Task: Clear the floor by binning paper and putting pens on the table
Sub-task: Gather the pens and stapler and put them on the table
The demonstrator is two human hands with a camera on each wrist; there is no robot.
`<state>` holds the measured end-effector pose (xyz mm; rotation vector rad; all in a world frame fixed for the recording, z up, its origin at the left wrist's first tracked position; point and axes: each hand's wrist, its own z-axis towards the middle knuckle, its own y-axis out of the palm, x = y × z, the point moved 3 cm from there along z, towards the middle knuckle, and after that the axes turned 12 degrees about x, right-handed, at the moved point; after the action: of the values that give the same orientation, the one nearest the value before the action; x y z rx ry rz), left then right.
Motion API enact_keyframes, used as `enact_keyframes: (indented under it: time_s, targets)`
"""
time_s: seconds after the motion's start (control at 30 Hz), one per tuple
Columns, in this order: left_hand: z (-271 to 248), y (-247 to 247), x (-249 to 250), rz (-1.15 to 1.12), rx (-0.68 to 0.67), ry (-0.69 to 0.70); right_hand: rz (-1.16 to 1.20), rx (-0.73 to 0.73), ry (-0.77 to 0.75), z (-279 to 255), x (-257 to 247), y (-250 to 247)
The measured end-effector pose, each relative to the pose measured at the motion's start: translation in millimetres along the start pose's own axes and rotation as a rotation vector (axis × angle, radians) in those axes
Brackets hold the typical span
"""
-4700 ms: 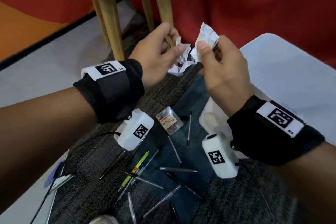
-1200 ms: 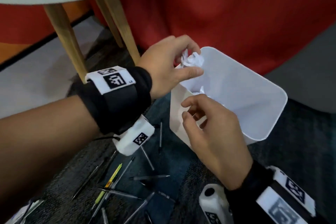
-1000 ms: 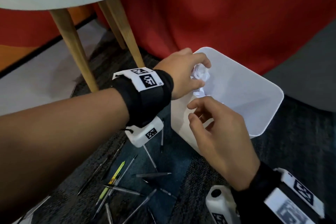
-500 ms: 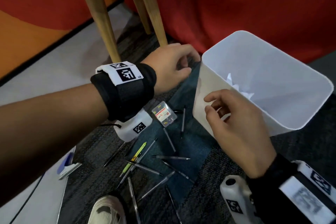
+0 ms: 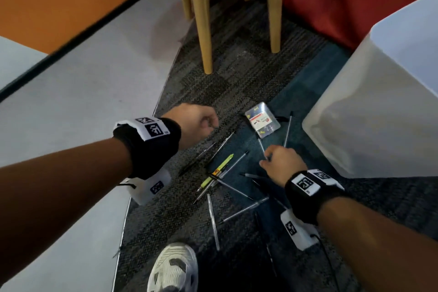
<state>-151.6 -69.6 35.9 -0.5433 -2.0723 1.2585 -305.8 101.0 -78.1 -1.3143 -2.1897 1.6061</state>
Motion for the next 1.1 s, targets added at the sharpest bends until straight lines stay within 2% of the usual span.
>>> enact_keyframes:
  time_s: [0.13, 0.27, 0.4, 0.5, 0.57, 0.63, 0.83, 1.0, 1.1]
  targets:
    - [10.7, 50.1, -27.9, -0.029, -0.125, -0.037, -0.021, 0.042, 0.052, 19.2, -2.0, 17.9]
    - [26.7, 86.7, -39.4, 0.008, -0.192, -0.017, -0.018, 0.065, 0.119, 28.6, 5.1, 30.4]
    - [37.1, 111.9, -42.7, 0.153, -0.217, 0.167, 0.038, 0.063, 0.163, 30.2, 12.5, 35.0]
    - [41.3, 120.7, -40.9, 0.334, -0.281, 0.383, 0.03, 0.039, 0.12, 27.9, 15.8, 33.5]
    - [44.5, 123.4, -38.7, 0.436, -0.276, 0.522, 0.015, 0.034, 0.077, 22.8, 18.0, 30.6]
    - [48.4, 126.2, -38.9, 0.519, -0.294, 0.588, 0.018, 0.033, 0.044, 16.7, 20.9, 27.5]
    - [61.5, 134.1, -36.1, 0.57, -0.278, 0.611, 0.118, 0.055, 0.045, 1.9, 29.0, 18.2]
    - [67.4, 144.7, -29.9, 0.566, -0.33, 0.557, 0.289, 0.221, -0.005, -6.4, 20.2, 5.2]
    - [66.7, 140.6, -26.2, 0.513, -0.255, 0.581, 0.378, 0.245, 0.003, -3.8, 10.9, -7.4]
